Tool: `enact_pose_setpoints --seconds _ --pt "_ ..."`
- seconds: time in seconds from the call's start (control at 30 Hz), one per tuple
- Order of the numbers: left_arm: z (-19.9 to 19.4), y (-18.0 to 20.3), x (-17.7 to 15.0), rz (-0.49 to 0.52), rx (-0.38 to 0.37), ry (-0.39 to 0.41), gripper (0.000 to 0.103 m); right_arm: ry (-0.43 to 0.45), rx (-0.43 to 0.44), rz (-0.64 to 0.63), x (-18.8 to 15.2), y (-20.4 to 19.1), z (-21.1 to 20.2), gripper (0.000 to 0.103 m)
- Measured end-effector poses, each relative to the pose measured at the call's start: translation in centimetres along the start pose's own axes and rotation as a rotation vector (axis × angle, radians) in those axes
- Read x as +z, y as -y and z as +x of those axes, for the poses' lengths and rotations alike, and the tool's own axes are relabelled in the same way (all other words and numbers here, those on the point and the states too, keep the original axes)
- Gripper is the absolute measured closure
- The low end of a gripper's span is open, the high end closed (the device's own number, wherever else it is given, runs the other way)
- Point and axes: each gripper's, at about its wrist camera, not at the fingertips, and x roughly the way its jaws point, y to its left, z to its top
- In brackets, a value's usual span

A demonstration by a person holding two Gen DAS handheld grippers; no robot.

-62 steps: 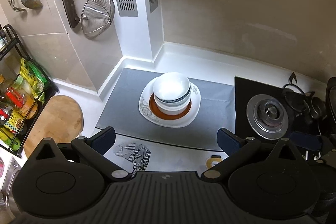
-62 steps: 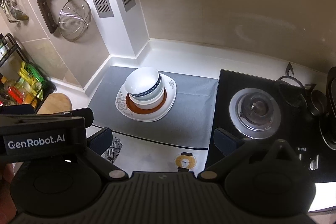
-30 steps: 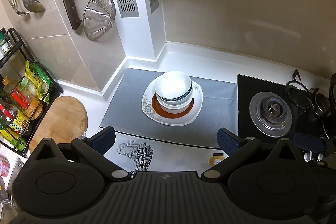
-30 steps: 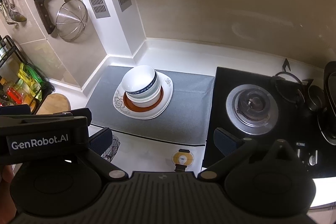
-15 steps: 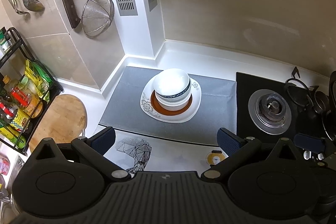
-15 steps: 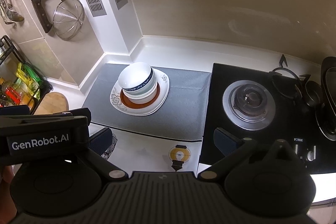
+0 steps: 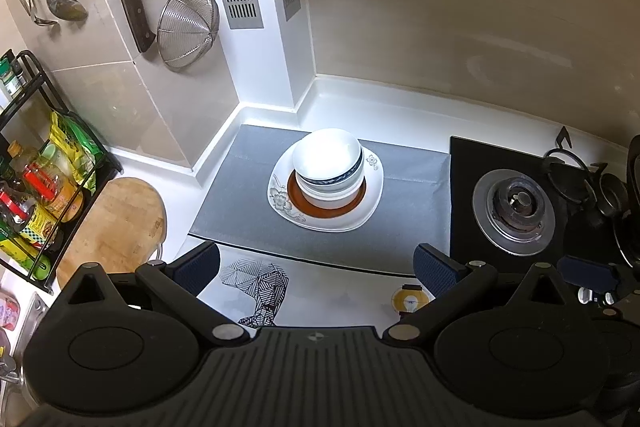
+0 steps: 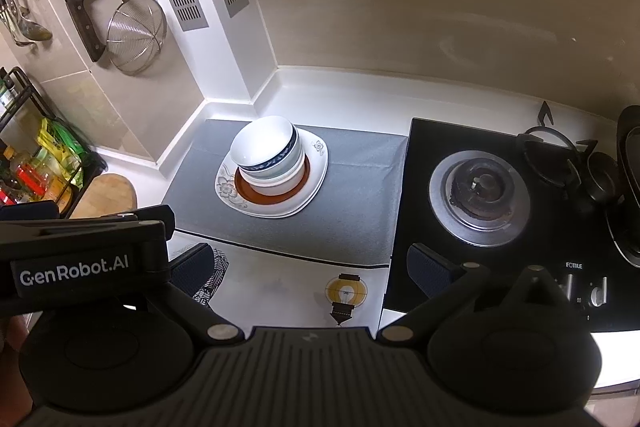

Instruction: Organize plates and bowls

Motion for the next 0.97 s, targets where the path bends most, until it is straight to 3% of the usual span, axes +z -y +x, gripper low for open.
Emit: enact_pose_setpoints --seconds 0.3,0.97 --pt "0.6 -0.4 0.4 -0.016 -0.032 -0.036 0.0 0.007 -0.014 -0.006 0.0 0.2 -0.1 0.0" --pt "1.6 -1.8 0.7 0.011 -0.023 -0.02 0.0 -0.002 -0.03 -0.001 0.4 -1.5 1.0 0.0"
